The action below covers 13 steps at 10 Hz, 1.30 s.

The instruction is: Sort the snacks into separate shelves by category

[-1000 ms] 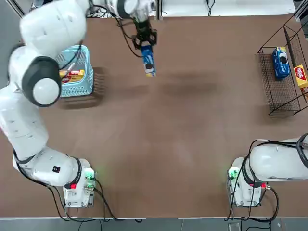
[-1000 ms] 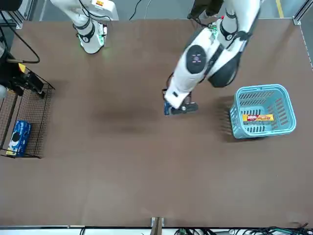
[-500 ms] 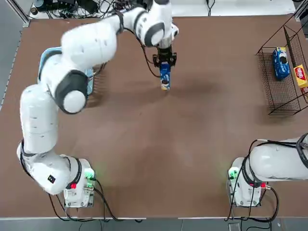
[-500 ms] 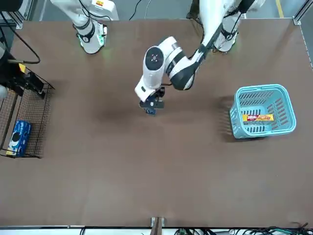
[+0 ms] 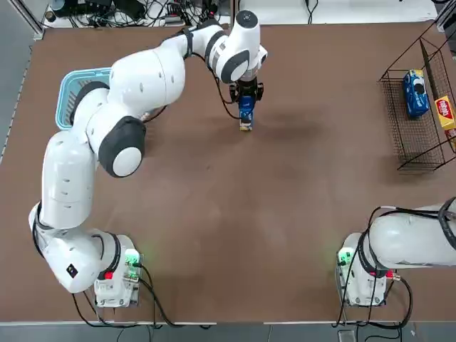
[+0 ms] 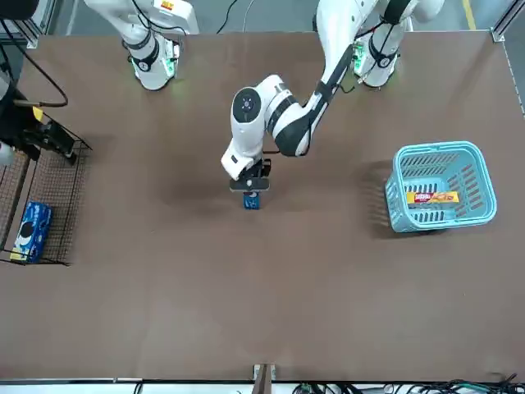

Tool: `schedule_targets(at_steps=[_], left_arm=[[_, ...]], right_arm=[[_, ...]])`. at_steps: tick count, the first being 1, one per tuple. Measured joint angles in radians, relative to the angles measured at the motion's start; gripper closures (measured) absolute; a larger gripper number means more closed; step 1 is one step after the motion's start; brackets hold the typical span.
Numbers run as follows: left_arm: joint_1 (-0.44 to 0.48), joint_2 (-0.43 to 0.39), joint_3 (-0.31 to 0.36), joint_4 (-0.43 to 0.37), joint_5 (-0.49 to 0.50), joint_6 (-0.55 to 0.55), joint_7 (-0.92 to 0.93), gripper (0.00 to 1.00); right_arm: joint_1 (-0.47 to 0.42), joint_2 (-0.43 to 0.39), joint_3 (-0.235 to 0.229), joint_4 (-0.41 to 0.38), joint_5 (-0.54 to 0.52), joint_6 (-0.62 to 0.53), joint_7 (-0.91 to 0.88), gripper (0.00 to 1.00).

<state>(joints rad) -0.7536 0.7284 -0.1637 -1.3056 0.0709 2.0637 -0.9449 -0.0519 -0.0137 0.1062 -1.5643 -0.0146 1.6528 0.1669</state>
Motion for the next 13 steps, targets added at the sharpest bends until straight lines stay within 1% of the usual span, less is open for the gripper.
schedule_targets(at_steps=[2,4,6,7,8,10,11,12,13], left_arm=[[0.000,0.010,0.003,0.001,0.000,0.023,-0.036,0.34],[-0.001,0.023,0.003,0.001,0.000,0.029,-0.038,0.30],[-0.002,0.027,0.003,0.001,0.000,0.031,-0.038,0.21],[-0.002,0.027,0.003,0.004,0.000,0.031,-0.038,0.09],[0.000,0.027,0.004,0.011,0.000,0.031,-0.038,0.02],[0.002,0.018,0.005,0.028,0.000,0.020,-0.038,0.01],[0.009,-0.006,0.006,0.039,0.000,-0.017,-0.041,0.01],[0.031,-0.048,0.007,0.050,0.000,-0.067,-0.046,0.01],[0.068,-0.107,0.007,0.057,-0.007,-0.118,-0.046,0.01]], right_arm=[[0.000,0.000,0.000,0.000,0.000,0.000,0.000,0.00],[0.000,0.000,0.000,-0.001,0.000,0.000,0.000,0.00],[0.000,0.000,0.000,-0.001,0.000,0.000,0.000,0.00],[0.000,0.000,0.000,-0.001,0.000,0.000,0.000,0.00],[0.000,0.001,0.000,-0.001,0.000,0.000,0.000,0.00],[0.000,0.004,0.000,-0.001,0.000,0.002,0.000,0.00],[0.000,0.005,0.000,-0.001,0.000,0.004,0.000,0.00],[0.000,0.005,0.000,-0.001,0.000,0.004,0.000,0.00],[0.001,0.005,0.000,-0.001,0.000,0.004,0.000,0.00]])
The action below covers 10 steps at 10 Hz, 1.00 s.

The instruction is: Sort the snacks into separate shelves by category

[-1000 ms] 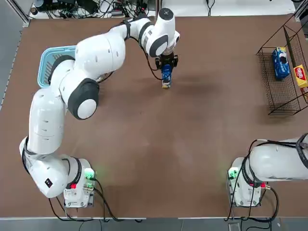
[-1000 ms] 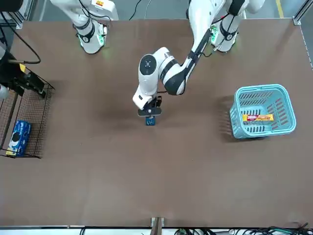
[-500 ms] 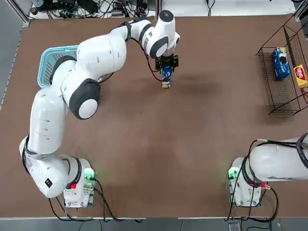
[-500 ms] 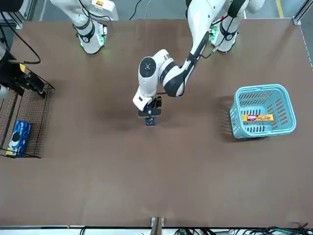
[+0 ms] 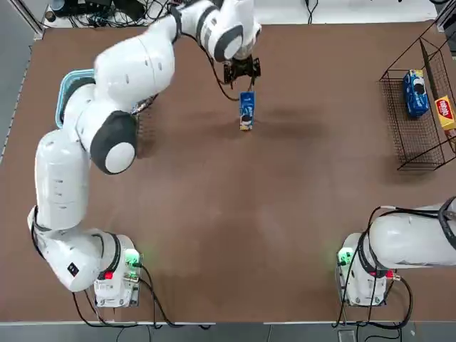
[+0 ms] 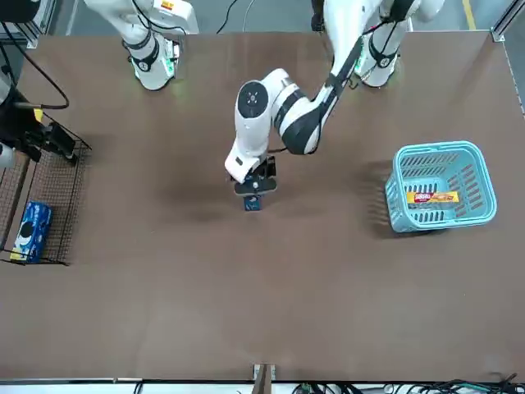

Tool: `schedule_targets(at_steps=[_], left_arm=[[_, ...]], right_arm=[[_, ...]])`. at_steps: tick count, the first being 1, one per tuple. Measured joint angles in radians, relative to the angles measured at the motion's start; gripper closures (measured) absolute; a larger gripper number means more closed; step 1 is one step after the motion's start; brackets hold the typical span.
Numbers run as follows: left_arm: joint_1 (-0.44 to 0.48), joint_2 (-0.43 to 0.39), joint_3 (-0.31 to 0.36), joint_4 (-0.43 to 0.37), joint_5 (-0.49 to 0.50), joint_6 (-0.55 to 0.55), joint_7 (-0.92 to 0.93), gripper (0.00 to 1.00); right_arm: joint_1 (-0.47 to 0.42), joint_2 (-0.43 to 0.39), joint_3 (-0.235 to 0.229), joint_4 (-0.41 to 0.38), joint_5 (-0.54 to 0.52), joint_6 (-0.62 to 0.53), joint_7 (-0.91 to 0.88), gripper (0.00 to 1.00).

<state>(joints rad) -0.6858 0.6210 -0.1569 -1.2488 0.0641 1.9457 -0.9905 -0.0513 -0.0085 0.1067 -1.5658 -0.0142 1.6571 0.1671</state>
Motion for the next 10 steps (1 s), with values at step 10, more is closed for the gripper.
schedule_targets(at_steps=[10], left_arm=[[0.818,-0.447,0.002,-0.372,-0.035,-0.181,0.132,0.01]], right_arm=[[0.248,0.056,0.006,0.005,0.015,0.076,0.306,0.01]])
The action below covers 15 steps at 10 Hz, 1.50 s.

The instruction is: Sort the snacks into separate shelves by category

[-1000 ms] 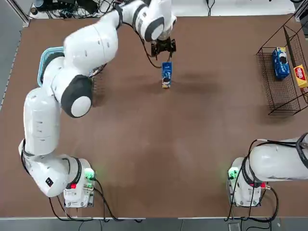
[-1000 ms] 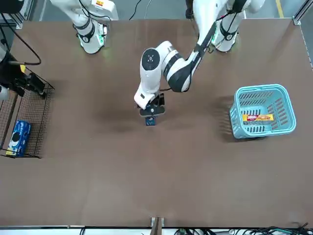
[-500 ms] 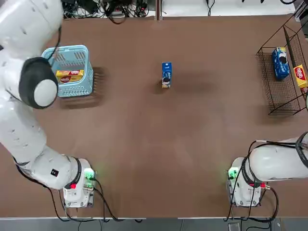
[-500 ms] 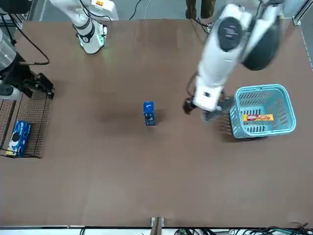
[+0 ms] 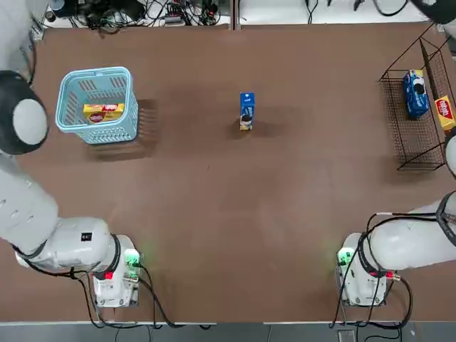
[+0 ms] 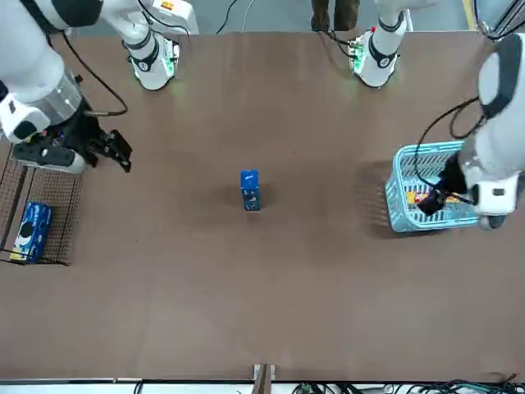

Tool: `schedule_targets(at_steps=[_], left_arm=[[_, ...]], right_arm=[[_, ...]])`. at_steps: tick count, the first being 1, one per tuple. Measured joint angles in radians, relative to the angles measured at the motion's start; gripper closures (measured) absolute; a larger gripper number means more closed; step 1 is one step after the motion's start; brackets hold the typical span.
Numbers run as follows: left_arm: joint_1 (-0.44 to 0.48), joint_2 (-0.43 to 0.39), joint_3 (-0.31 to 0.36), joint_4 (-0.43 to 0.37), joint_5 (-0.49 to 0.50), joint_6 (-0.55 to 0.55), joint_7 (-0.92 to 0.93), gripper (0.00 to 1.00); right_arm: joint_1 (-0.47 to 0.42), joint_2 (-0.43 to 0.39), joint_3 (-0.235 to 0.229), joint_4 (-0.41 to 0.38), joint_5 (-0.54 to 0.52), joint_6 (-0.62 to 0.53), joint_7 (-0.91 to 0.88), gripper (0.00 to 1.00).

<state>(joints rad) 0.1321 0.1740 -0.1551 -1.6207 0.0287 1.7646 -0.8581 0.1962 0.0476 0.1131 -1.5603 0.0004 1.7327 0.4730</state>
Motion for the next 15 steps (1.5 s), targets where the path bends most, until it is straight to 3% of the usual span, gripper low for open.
schedule_targets(at_steps=[2,4,8,13,15], left_arm=[[0.200,-0.059,0.001,-0.155,-0.056,0.135,0.061,0.01],[0.304,-0.056,0.005,-0.231,-0.076,0.208,0.042,0.01],[0.316,-0.013,-0.004,-0.297,-0.076,0.283,-0.194,0.01],[0.312,-0.027,-0.093,-0.394,-0.040,0.303,-0.400,0.03],[0.314,-0.040,-0.091,-0.473,-0.039,0.401,-0.406,0.05]], right_arm=[[0.059,0.021,0.000,0.006,0.000,0.003,0.024,0.01],[0.118,0.049,0.001,0.006,0.002,0.021,0.049,0.01],[0.236,0.173,0.001,0.004,0.004,0.131,0.058,0.01],[0.360,0.324,0.000,0.005,0.001,0.256,0.165,0.01],[0.391,0.361,0.000,0.005,-0.028,0.279,0.191,0.01]])
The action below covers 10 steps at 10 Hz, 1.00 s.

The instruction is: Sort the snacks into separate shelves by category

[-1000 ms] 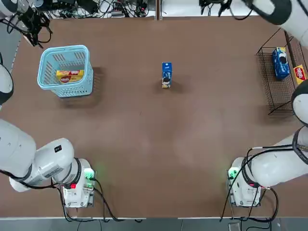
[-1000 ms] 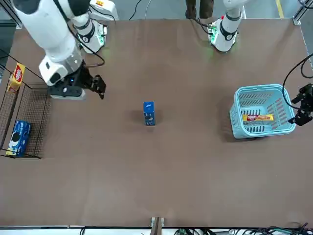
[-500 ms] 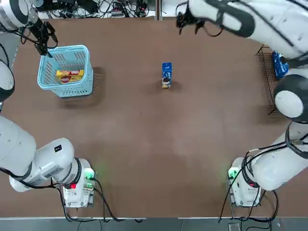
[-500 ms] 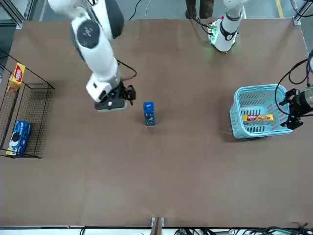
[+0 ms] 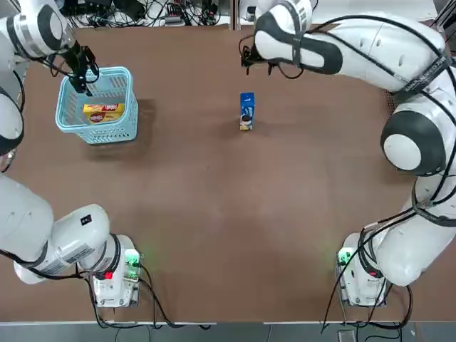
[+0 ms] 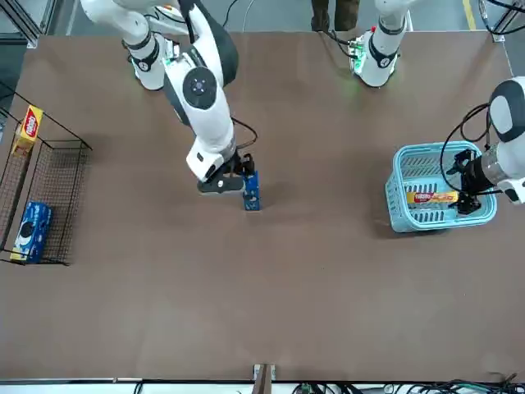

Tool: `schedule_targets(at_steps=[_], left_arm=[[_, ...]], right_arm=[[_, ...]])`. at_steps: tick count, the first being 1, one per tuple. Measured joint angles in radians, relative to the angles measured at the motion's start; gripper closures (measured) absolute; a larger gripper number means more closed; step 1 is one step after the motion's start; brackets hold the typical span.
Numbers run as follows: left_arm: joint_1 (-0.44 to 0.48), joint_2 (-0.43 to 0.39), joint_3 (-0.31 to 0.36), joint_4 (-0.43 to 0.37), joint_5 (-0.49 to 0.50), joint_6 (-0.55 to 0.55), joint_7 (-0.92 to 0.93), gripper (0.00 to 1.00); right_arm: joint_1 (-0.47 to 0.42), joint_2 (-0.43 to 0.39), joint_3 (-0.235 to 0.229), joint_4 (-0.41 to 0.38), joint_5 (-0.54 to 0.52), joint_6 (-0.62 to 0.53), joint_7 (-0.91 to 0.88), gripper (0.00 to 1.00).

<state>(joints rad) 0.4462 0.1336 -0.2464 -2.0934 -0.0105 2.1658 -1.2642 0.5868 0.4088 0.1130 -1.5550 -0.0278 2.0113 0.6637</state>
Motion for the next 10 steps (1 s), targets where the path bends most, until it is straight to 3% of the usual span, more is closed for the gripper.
schedule_targets(at_steps=[2,5,10], left_arm=[[0.001,-0.001,0.001,-0.084,0.000,0.093,-0.016,0.08],[0.002,-0.002,0.001,-0.127,0.000,0.160,-0.032,0.13],[0.002,0.002,0.002,-0.217,0.000,0.279,-0.032,0.14]], right_arm=[[0.027,0.031,0.000,-0.001,-0.034,0.021,0.009,0.01],[0.050,0.072,0.000,-0.001,-0.055,0.062,0.042,0.01],[0.050,0.085,0.004,-0.001,-0.058,0.085,0.043,0.01]])
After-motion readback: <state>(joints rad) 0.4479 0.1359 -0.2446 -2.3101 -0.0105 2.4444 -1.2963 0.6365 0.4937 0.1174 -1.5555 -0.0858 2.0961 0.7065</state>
